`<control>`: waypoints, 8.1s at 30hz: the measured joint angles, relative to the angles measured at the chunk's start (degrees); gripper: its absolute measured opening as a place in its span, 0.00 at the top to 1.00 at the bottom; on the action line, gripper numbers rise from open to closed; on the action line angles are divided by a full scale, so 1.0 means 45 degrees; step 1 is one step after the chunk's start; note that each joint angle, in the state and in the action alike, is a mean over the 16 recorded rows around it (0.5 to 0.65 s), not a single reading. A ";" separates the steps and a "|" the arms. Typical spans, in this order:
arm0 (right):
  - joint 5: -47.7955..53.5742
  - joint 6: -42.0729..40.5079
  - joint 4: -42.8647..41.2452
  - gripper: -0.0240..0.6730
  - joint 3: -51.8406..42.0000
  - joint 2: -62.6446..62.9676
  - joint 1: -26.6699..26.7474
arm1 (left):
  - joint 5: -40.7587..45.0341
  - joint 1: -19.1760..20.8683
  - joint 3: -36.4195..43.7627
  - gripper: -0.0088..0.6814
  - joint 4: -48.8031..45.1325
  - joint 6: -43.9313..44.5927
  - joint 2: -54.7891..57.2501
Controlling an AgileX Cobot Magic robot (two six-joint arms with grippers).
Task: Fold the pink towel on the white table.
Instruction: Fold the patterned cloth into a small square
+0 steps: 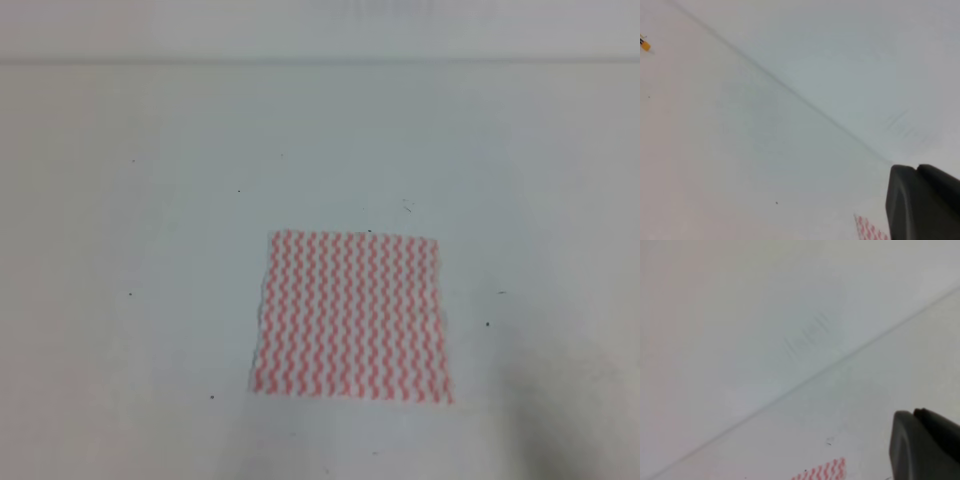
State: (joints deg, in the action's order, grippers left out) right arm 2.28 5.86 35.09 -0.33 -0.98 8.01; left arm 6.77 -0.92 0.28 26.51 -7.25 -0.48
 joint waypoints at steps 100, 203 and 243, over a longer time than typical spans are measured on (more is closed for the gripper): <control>0.4332 -0.2033 0.2356 0.59 0.9659 -2.0980 0.4180 | 0.3263 -0.5223 -0.7355 0.99 1.0531 1.6080 1.5451; 0.3866 -0.2990 0.2657 0.99 1.2418 -2.1458 0.4181 | 0.3987 -0.5222 -0.7359 0.62 1.2775 2.7623 1.8091; 0.3718 -0.3268 0.2595 0.99 1.2415 -2.1621 0.4180 | 0.2823 -0.5226 -0.7792 0.41 1.6367 3.6351 2.1328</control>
State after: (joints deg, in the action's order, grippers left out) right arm 19.01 -8.84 46.76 55.54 -98.28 26.82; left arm 19.48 -24.44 -34.79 100.16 156.33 95.50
